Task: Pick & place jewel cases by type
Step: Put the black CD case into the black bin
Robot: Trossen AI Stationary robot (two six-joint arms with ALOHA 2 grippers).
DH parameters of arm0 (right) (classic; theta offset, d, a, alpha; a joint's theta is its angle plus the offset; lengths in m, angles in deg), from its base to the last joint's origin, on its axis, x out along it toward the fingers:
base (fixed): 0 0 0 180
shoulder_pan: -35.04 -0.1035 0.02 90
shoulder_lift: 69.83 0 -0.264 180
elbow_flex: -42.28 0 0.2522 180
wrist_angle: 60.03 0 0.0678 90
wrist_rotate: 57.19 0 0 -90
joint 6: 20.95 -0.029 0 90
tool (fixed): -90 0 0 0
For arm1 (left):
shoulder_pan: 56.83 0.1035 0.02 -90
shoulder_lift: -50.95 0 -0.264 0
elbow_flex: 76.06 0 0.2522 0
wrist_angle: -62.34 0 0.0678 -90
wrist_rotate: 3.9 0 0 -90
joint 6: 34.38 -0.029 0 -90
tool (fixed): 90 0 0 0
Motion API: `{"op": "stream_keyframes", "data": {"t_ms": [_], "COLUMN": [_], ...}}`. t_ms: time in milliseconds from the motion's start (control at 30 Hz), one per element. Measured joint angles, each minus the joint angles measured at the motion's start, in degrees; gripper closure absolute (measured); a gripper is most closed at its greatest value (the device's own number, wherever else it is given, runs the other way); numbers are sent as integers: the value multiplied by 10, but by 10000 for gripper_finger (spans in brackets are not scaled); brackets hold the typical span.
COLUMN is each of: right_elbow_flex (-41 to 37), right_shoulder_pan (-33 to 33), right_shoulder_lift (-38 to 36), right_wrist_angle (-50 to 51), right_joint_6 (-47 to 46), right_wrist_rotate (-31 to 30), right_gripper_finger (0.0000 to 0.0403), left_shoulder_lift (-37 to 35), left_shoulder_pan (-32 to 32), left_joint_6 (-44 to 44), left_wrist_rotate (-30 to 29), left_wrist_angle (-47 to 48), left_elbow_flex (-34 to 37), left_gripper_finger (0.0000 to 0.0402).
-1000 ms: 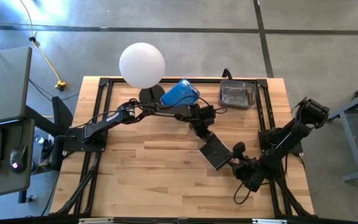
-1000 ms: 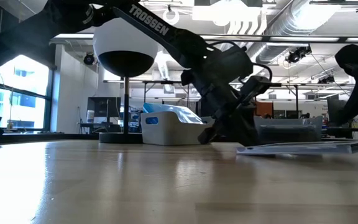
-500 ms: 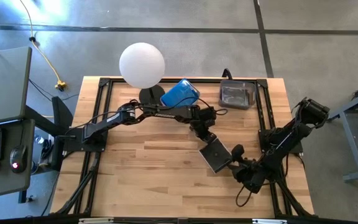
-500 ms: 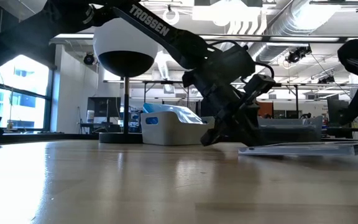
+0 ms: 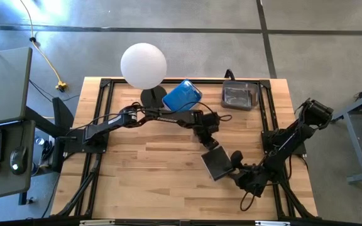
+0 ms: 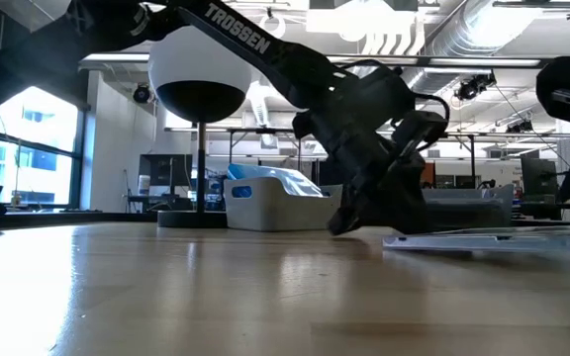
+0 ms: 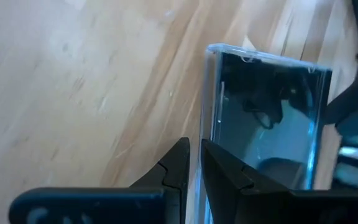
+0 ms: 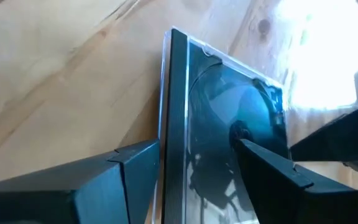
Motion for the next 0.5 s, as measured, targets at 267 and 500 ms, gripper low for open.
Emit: {"op": "stream_keyframes", "data": {"t_ms": [267, 500], "right_elbow_flex": [0, 0], "right_shoulder_pan": [0, -9], "right_shoulder_lift": [0, 0], "right_wrist_angle": [8, 13], "right_joint_6": [-124, -159], "right_wrist_rotate": [59, 105], "right_gripper_finger": [195, 195], "left_shoulder_lift": [-1, -4], "left_shoulder_pan": [-21, -57], "left_joint_6": [-59, -84], "left_wrist_rotate": [-13, -41], "left_wrist_angle": [5, 15], "left_elbow_flex": [-1, -2], "left_gripper_finger": [358, 358]}}
